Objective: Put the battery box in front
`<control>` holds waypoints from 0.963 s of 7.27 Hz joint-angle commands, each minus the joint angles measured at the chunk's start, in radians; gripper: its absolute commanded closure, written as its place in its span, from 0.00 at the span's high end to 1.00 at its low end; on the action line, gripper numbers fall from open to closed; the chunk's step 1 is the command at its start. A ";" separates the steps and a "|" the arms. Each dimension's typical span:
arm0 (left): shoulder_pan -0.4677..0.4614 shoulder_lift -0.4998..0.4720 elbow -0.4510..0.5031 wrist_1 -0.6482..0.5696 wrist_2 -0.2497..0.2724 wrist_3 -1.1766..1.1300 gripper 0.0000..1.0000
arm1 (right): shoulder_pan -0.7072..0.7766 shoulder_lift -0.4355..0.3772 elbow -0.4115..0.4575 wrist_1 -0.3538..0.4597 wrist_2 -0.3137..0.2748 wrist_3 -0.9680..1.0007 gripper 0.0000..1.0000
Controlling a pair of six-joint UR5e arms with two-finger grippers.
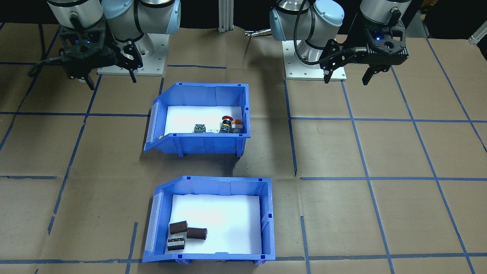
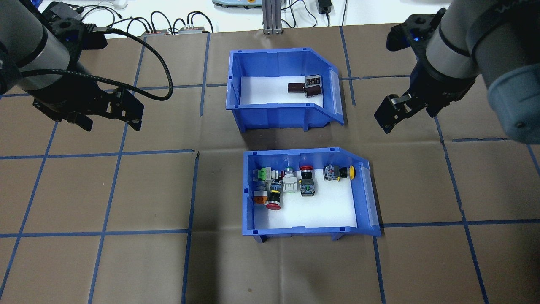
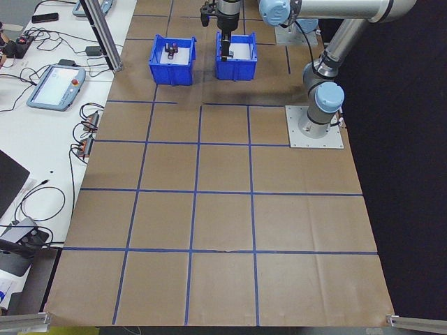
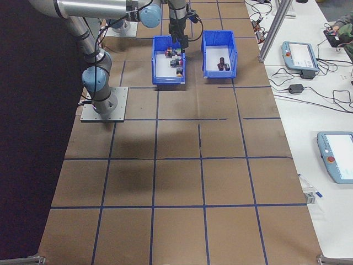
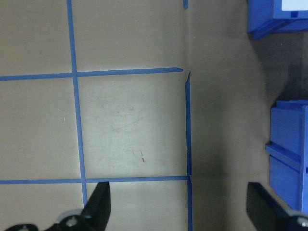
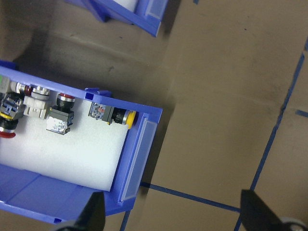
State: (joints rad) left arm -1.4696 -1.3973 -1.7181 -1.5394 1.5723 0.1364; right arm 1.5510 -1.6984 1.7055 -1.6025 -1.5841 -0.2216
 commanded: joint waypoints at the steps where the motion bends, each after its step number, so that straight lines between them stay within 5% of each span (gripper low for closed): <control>1: 0.000 -0.003 0.000 0.001 0.000 0.000 0.99 | -0.008 0.026 -0.035 0.042 0.003 0.220 1.00; 7: 0.000 -0.008 0.000 0.002 0.000 0.000 0.99 | 0.003 0.115 -0.088 0.055 0.004 0.315 1.00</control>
State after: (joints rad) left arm -1.4696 -1.4040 -1.7180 -1.5371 1.5723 0.1365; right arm 1.5497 -1.5988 1.6414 -1.5556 -1.5796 0.0897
